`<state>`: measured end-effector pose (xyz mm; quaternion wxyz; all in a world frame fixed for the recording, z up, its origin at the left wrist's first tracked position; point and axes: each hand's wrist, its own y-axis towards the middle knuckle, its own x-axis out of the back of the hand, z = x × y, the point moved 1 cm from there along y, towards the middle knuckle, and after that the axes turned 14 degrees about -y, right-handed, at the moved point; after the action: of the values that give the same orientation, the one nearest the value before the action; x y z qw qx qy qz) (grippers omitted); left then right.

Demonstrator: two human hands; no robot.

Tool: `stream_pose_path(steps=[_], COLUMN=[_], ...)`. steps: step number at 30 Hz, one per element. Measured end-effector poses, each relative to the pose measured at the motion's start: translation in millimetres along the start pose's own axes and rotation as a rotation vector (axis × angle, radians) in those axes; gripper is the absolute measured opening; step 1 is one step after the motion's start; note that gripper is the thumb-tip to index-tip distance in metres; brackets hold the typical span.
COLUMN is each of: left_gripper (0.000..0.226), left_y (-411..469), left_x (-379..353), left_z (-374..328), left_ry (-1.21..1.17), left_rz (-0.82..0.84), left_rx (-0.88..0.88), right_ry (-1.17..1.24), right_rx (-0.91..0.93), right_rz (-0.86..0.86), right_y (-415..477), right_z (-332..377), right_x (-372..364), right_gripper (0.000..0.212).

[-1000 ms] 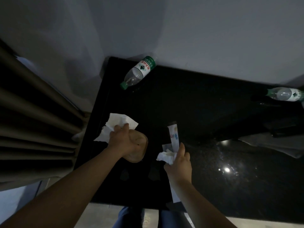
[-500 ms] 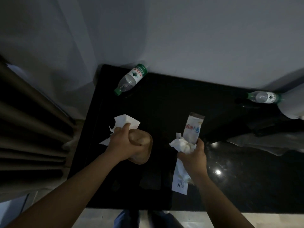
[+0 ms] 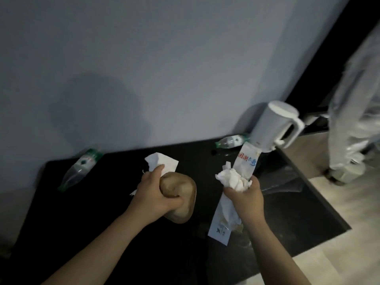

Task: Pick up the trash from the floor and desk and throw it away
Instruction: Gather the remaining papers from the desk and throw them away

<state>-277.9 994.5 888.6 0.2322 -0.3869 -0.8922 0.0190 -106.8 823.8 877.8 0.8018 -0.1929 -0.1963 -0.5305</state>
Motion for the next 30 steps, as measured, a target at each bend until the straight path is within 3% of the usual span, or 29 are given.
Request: stream_pose_path(steps=[15, 30], left_gripper=[0.109, 0.12], left_y=[1.0, -2.9], left_x=[-289.9, -539.1], left_z=[-274.9, -433.0], left_ry=[-0.04, -0.168], left_rz=[0.274, 0.665], left_rx=[-0.573, -0.804], right_ry=[0.063, -0.052], right_rx=[0.106, 0.003], right_rz=[-0.509, -0.962], right_y=[68.0, 79.3], right_z=[-69.4, -143.1], right_x=[379.5, 611.7], right_gripper=[0.05, 0.052])
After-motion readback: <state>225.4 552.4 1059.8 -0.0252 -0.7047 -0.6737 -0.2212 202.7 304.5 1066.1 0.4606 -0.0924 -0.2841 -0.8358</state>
